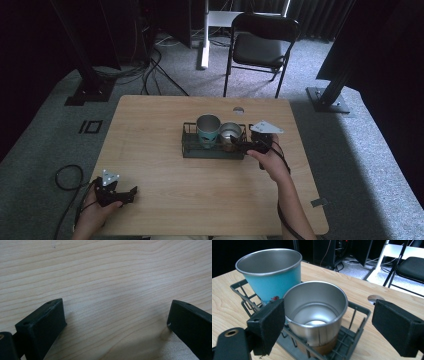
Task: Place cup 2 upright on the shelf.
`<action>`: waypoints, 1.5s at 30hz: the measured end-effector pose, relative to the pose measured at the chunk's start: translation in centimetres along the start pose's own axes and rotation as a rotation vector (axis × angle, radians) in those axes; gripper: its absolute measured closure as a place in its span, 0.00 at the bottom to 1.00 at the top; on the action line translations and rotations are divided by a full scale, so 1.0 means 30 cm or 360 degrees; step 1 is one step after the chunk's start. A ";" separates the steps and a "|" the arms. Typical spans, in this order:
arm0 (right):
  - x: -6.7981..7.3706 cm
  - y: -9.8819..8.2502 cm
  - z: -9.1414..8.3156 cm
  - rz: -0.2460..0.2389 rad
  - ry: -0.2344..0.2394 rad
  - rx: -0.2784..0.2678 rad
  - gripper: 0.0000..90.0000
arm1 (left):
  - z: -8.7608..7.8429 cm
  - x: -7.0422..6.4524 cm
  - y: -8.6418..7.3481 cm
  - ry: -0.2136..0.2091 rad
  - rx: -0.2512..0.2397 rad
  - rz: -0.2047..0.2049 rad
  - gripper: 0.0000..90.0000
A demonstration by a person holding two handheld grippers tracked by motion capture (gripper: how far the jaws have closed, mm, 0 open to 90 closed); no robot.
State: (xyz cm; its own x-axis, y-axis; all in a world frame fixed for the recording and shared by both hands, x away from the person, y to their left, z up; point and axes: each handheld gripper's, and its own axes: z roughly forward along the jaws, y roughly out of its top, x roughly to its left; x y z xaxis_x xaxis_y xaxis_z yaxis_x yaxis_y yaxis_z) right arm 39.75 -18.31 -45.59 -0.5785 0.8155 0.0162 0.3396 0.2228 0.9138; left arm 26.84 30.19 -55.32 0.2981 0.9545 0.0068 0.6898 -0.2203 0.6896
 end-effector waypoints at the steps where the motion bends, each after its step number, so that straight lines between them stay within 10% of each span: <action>1: 0.000 0.000 0.000 0.0000 0.0000 0.0000 0.13 | 0.000 0.000 0.000 0.0000 0.0000 0.0000 0.02; 45: -0.104 -0.241 -0.131 0.0106 -0.0101 0.0085 0.13 | 0.000 0.000 0.000 0.0000 0.0000 0.0000 0.02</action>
State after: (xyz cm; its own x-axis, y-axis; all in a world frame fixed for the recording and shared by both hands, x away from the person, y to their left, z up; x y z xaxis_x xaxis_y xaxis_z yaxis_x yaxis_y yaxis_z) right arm 36.18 -24.57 -50.66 -0.5059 0.8612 0.0489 0.4160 0.1939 0.8885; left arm 26.84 30.19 -55.32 0.2982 0.9545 0.0067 0.6898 -0.2203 0.6897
